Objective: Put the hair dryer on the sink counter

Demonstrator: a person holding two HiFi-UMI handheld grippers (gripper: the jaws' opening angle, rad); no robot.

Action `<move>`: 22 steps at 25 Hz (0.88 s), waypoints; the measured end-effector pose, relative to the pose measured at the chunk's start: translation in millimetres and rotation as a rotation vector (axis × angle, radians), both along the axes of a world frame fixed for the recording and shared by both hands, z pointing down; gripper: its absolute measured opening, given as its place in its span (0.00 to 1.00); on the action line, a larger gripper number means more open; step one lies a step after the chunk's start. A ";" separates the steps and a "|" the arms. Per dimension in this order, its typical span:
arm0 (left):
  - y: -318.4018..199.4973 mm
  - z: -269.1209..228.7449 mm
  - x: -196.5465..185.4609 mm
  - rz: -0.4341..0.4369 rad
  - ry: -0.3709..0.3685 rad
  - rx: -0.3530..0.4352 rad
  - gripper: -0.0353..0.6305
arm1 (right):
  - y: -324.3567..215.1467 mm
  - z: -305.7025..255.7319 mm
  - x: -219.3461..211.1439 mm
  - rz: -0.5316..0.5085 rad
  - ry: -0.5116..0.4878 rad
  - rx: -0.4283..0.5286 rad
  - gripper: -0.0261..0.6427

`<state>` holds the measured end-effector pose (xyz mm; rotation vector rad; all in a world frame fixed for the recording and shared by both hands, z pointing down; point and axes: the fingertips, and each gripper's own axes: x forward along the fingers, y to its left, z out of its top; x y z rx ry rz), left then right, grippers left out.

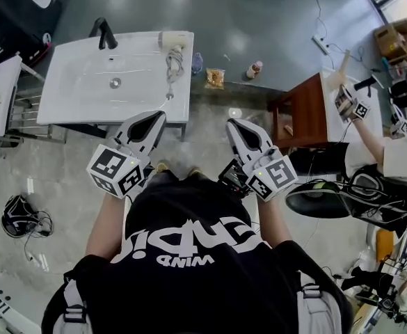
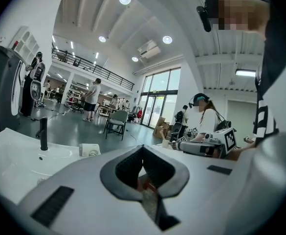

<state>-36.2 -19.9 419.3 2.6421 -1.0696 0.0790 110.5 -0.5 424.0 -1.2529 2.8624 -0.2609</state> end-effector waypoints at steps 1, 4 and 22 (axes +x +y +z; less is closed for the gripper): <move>-1.4 -0.7 -0.7 0.003 0.002 0.004 0.08 | -0.8 -1.6 -0.3 0.003 -0.010 0.009 0.06; -6.1 -0.8 -0.7 0.005 -0.004 0.020 0.08 | -3.7 -2.5 -4.1 -0.006 -0.011 0.030 0.06; -10.2 2.4 -23.5 -0.064 -0.003 0.023 0.08 | -9.7 -3.1 -34.6 -0.040 0.018 0.058 0.06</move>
